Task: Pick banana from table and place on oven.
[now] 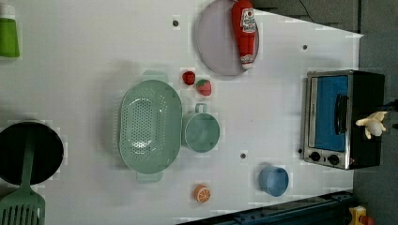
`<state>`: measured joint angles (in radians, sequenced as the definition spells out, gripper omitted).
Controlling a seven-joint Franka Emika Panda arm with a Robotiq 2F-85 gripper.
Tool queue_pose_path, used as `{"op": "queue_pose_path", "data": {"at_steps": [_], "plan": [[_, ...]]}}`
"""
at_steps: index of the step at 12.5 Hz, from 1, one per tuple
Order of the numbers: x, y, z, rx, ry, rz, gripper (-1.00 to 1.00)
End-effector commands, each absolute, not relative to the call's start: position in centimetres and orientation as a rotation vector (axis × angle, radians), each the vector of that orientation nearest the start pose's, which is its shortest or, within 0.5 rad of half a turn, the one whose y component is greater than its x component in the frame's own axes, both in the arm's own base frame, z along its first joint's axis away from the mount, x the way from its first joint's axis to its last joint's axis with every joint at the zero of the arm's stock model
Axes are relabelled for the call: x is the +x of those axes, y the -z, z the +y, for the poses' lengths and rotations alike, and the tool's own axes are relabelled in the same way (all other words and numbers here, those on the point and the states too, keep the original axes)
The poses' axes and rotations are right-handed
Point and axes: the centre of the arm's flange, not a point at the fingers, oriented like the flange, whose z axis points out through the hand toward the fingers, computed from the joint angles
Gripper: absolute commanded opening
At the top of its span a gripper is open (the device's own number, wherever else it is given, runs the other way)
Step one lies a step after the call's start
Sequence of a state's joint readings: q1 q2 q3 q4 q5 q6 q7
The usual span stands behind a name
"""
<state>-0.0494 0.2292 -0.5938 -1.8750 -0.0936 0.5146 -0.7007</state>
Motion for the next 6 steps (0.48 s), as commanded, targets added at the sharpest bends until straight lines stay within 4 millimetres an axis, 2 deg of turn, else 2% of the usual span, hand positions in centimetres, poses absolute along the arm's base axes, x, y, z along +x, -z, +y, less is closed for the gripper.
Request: {"op": "queue_pose_path", "data": {"at_steps": [1, 2, 3, 6], "plan": [[49.4, -52.6, -33.6, -3.144, 0.074, 0.926, 1.00], [49.5, -54.2, -31.2, -3.121, 0.006, 0.893, 1.00], [49.7, -55.7, -28.4, -3.084, -0.030, 0.931, 1.00], [51.5, -58.7, -18.8, -2.972, 0.001, 1.190, 1.00]]}}
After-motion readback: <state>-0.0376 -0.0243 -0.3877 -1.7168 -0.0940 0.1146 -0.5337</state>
